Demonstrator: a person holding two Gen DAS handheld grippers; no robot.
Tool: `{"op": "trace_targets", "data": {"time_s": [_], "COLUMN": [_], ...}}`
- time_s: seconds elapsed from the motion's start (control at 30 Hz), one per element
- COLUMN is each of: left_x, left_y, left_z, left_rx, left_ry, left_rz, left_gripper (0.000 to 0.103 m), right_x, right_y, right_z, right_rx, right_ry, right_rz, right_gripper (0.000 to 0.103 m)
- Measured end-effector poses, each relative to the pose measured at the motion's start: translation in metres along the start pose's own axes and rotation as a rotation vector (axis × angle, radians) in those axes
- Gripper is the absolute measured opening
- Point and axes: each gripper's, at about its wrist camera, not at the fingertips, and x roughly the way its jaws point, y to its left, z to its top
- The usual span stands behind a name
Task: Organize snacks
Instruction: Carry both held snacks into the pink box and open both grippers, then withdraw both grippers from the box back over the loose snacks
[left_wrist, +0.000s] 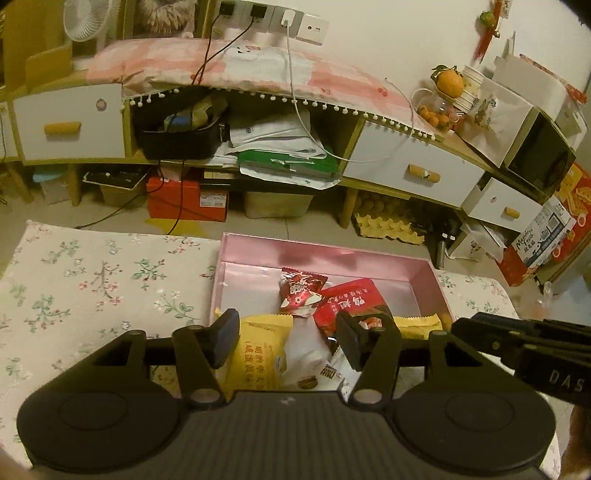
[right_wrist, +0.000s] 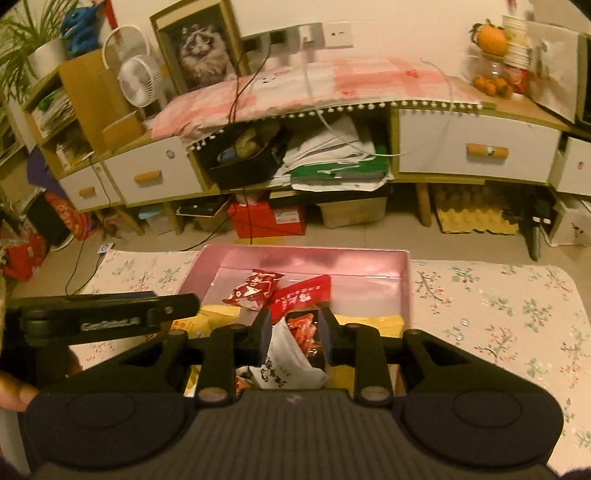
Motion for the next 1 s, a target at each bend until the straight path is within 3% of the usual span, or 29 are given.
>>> {"op": "trace_targets", "data": {"time_s": [0.33, 0.5, 0.67, 0.77, 0.9, 1.0], "left_x": [-0.073, -0.110, -0.148, -0.163, -0.172, -0.184], "left_y": [-0.009, -0.005, -0.010, -0.009, -0.005, -0.007], "left_z": [-0.008, -0.044, -0.078, -0.096, -0.115, -0.127], "left_rx": [0.062, 0.001, -0.016, -0.036, -0.098, -0.111], "left_ry": [-0.019, 0.019, 0.010, -0.004, 0.012, 0.007], "left_rz": [0.026, -0.004, 0.015, 0.048, 0.066, 0.069], "left_gripper": [0.070, 0.072, 0.075, 0.082, 0.083, 0.084], "right_x": [-0.040, -0.081, -0.120, -0.132, -0.146, -0.156], "right_y": [0.001, 0.012, 0.025, 0.032, 0.035, 0.036], "right_z": [-0.011, -0.031, -0.060, -0.076, -0.092, -0.104], "right_rx": [0.080, 0.106, 0.117, 0.113, 0.135, 0.139], "right_ry": [0.046, 0.032, -0.001, 0.010, 0.015, 0.020], "right_rz": [-0.016, 0.018, 0.049, 0.038, 0.059, 0.046], "right_gripper": [0.037, 0.043, 0.055, 0.058, 0.072, 0.072]}}
